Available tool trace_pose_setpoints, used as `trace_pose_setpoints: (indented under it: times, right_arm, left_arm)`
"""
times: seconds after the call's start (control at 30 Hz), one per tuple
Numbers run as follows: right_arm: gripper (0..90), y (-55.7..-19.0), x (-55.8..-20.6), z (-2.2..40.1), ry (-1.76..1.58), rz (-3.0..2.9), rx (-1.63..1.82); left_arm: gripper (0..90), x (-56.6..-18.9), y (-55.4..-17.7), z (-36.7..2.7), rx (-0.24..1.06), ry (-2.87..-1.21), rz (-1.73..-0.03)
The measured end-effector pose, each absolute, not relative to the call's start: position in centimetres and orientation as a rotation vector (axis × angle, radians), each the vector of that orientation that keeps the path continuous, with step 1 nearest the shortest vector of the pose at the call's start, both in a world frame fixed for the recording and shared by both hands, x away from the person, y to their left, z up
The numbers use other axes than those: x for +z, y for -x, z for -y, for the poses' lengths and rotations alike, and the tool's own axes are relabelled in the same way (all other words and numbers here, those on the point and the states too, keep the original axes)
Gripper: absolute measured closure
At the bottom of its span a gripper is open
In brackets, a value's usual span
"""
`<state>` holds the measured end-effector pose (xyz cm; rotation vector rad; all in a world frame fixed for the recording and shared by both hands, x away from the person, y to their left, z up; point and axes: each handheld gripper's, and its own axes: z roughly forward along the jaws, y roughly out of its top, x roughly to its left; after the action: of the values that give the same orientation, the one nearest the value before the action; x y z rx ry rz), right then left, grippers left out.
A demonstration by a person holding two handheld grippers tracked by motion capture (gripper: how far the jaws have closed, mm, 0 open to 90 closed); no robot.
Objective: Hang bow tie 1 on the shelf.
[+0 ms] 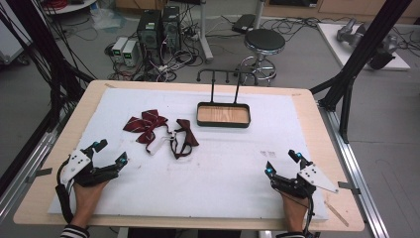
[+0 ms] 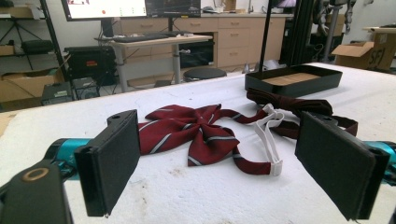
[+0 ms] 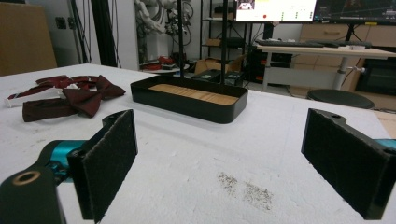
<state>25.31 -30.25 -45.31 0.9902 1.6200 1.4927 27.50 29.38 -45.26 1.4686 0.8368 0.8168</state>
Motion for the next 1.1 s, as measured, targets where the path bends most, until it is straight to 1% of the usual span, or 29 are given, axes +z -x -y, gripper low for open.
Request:
trace_pose_setpoints:
  times: [0.77,1.1]
  right_arm:
    - [9.7,-25.30,-45.30,30.15,-0.985,-1.622,1.479]
    - [9.7,-25.30,-45.30,30.15,-0.989,-1.622,1.482]
  left_arm:
    - [14.7,-45.21,-27.67,-29.58,0.796,-1.464,-0.848]
    - [14.5,-44.38,-27.35,-30.34,0.832,-1.495,-0.855]
